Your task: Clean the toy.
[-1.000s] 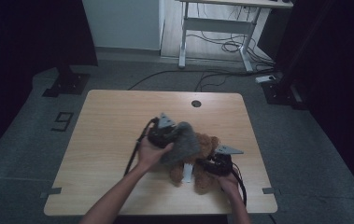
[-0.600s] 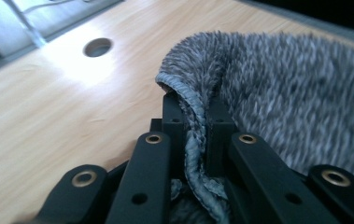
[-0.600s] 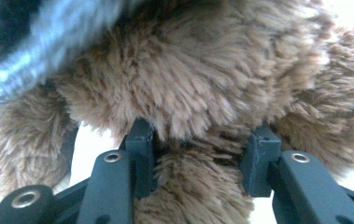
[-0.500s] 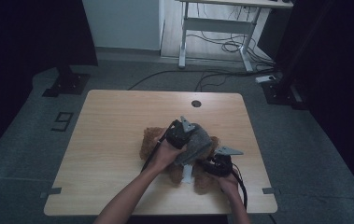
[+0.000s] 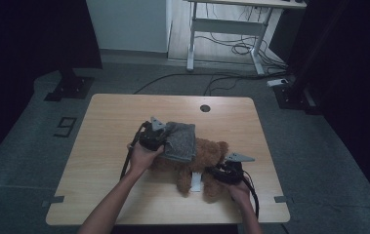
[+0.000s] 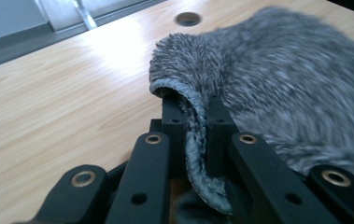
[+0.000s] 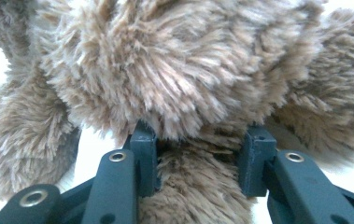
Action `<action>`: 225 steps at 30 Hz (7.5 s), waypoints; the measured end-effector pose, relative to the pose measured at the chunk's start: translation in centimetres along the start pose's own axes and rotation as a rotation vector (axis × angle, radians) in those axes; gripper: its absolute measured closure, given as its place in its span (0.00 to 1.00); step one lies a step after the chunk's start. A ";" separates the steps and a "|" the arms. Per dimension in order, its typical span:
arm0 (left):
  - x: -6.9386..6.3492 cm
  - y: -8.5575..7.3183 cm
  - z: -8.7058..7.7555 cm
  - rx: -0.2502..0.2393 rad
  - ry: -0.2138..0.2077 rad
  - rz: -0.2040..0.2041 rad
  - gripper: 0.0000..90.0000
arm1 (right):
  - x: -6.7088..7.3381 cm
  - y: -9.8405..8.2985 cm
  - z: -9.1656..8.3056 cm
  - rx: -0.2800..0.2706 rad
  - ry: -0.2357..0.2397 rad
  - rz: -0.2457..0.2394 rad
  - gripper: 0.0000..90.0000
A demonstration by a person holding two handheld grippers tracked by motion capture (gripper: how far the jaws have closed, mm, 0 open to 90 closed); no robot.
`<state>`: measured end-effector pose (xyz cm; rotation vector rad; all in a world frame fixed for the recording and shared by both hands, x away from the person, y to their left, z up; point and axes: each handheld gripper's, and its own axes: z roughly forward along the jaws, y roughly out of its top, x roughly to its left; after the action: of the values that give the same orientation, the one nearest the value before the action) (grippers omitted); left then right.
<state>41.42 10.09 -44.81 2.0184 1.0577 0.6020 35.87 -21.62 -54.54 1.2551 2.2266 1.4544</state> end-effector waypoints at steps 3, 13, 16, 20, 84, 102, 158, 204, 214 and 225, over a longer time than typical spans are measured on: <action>1.7 -1.2 -0.6 0.010 0.011 -0.034 0.91 | 0.0 0.0 0.0 -0.001 0.002 0.004 0.65; 4.1 -5.8 -0.5 0.055 0.004 -0.116 0.91 | -0.1 0.0 0.0 0.000 0.008 0.010 0.65; 4.4 -6.9 0.0 0.078 0.000 -0.132 0.91 | -0.1 0.0 0.1 0.000 0.010 0.012 0.65; 4.7 -7.6 0.5 0.076 -0.025 -0.182 0.91 | -0.3 0.1 0.4 -0.009 0.008 0.016 0.66; -1.5 -5.7 -2.0 -0.112 -0.113 -0.024 0.91 | -0.3 7.7 -2.1 -0.148 0.011 0.028 0.25; -2.7 -7.4 -3.7 -0.136 -0.168 -0.028 0.91 | 1.1 2.7 0.5 0.005 0.156 0.035 0.48; 1.2 -6.2 -3.3 -0.091 -0.076 -0.089 0.91 | 2.3 2.3 0.1 -0.125 0.016 -0.021 0.69; 6.7 -8.3 0.3 0.043 -0.038 -0.289 0.91 | -0.2 5.2 3.4 -0.169 -0.019 -0.141 0.73; 5.5 -2.4 -3.8 -0.100 -0.036 -0.200 0.91 | 0.5 3.0 2.2 -0.145 0.025 -0.155 0.73; 0.5 2.8 -1.4 -0.103 -0.074 -0.065 0.90 | 0.9 2.2 1.9 -0.146 0.036 -0.166 0.73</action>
<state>42.06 10.08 -41.74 1.8954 1.0231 0.5331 37.59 -19.34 -53.39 0.9829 2.1444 1.5537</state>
